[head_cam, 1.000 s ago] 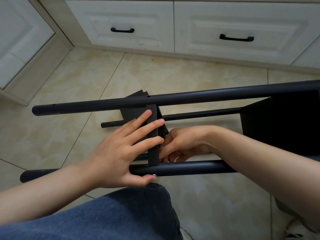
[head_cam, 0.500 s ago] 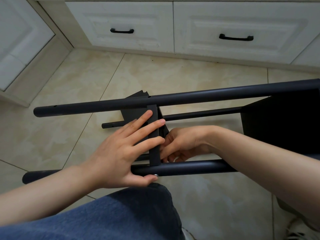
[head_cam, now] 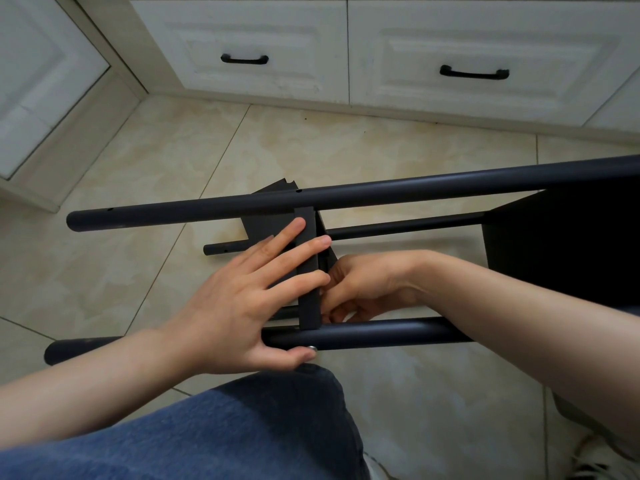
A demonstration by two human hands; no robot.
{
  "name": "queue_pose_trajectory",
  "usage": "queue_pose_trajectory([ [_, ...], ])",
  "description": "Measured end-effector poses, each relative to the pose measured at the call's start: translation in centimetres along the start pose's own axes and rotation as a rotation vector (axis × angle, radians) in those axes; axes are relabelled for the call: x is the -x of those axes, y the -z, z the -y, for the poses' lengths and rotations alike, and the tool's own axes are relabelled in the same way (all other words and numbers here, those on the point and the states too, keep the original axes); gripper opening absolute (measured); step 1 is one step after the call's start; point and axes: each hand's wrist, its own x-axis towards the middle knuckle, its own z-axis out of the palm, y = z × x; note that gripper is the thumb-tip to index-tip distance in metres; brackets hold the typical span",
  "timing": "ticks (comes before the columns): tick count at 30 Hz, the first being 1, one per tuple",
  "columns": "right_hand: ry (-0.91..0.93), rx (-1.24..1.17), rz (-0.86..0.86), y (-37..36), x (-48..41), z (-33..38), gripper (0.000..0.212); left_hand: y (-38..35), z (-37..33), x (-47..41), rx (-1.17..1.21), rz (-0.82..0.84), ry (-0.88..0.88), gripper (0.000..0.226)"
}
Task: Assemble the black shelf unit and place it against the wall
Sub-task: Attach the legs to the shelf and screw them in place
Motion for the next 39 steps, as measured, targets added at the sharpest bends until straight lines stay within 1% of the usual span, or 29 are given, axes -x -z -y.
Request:
queue_pose_trajectory([
  [9, 0.001, 0.112, -0.103, -0.5, 0.0, -0.1, 0.004, -0.1, 0.0, 0.0, 0.006, -0.015, -0.002, 0.074],
  [14, -0.010, 0.070, -0.016, 0.0, 0.5, 0.0, 0.007, -0.1, 0.0, -0.1, 0.019, -0.022, -0.003, 0.075],
  [17, -0.012, 0.061, -0.009, 0.0, 0.6, 0.1, 0.006, -0.1, 0.0, 0.0, 0.026, -0.026, -0.007, 0.075],
  [21, -0.010, 0.072, -0.047, -0.2, 0.6, 0.0, 0.008, -0.1, 0.2, -0.1, 0.033, -0.024, -0.013, 0.075],
  [27, -0.003, 0.118, -0.101, -0.8, 1.0, 0.4, 0.005, 0.1, 0.2, -0.1, 0.059, -0.034, -0.017, 0.075],
  [31, 0.033, 0.206, -0.228, -1.5, 1.7, 0.6, 0.010, 0.3, 0.1, -0.1, 0.040, -0.046, -0.008, 0.080],
  [33, 0.080, 0.233, -0.272, -1.8, 2.3, 0.5, 0.015, 0.3, 0.1, 0.2, 0.040, -0.070, 0.011, 0.085],
  [35, 0.121, 0.313, -0.304, -2.0, 3.3, 0.6, 0.021, 0.4, -0.2, 0.7, 0.072, -0.101, 0.067, 0.089],
  [37, 0.159, 0.396, -0.330, -2.1, 4.3, 0.9, 0.017, 0.4, -0.6, 1.3, 0.115, -0.125, 0.152, 0.090],
  [39, 0.181, 0.463, -0.365, -2.2, 5.0, 1.0, 0.011, 0.5, -1.2, 1.9, 0.171, -0.152, 0.244, 0.085],
])
